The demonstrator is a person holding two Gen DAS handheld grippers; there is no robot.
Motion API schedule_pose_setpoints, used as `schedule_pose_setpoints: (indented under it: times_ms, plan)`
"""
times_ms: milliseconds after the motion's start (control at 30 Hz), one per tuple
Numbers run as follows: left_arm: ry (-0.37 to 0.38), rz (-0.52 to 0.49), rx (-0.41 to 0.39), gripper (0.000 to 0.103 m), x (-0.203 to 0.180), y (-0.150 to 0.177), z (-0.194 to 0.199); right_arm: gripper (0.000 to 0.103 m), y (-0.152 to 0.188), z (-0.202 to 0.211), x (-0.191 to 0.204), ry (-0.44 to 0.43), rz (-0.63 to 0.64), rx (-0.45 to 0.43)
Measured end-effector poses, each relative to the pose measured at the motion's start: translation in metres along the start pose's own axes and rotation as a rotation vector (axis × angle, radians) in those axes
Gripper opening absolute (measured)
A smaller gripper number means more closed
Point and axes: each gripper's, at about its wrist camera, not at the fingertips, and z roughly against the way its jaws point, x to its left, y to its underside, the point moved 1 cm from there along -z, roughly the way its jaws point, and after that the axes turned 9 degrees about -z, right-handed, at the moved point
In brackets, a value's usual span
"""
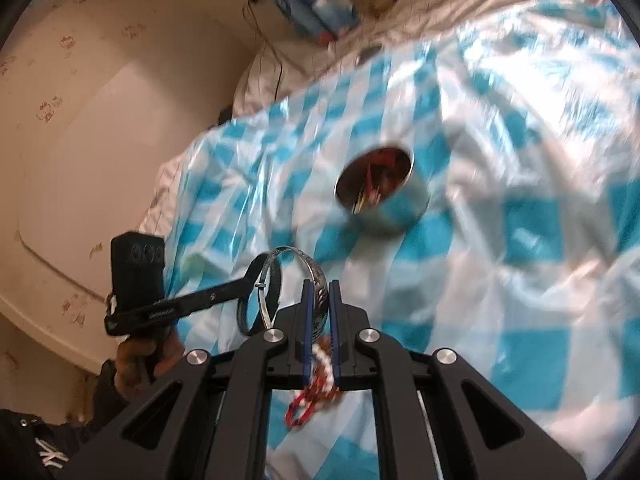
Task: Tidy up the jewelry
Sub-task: 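Grasp a silver hoop with the right tool while the left lifts the black bangle, then lower both held pieces into the steel tin and open both tools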
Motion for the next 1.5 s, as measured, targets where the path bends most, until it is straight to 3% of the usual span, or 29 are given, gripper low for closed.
schedule_pose_setpoints:
  times_ms: [133,500,700,900,1167,1267,1433,1500]
  plan:
    - [-0.003,-0.018,-0.031,0.008,-0.012,-0.017,0.000,0.008,-0.016,0.012,-0.005,0.024,-0.006,-0.071]
    - [-0.002,-0.007,-0.047,0.008,-0.015,-0.066,-0.035,0.008,-0.054,0.003,-0.022,0.016,-0.090,-0.139]
    - [-0.044,-0.031,-0.059,0.008,-0.017,-0.102,-0.053,0.008,-0.069,-0.014,-0.027,0.006,-0.121,-0.160]
    - [-0.080,-0.037,-0.023,0.008,-0.006,-0.114,-0.075,0.008,-0.085,-0.032,-0.026,0.040,-0.117,-0.186]
    - [-0.151,-0.070,0.086,0.011,0.007,-0.120,-0.116,0.008,-0.094,-0.074,-0.038,0.094,-0.138,-0.155]
    - [-0.155,-0.050,0.074,0.011,0.011,-0.120,-0.107,0.008,-0.091,-0.085,-0.042,0.108,-0.141,-0.142]
    - [-0.161,-0.012,0.003,0.021,0.017,-0.123,-0.075,0.009,-0.087,-0.108,-0.032,0.157,-0.082,-0.094]
    - [-0.150,0.011,-0.015,0.025,0.021,-0.119,-0.065,0.018,-0.084,-0.119,-0.031,0.228,-0.054,-0.062]
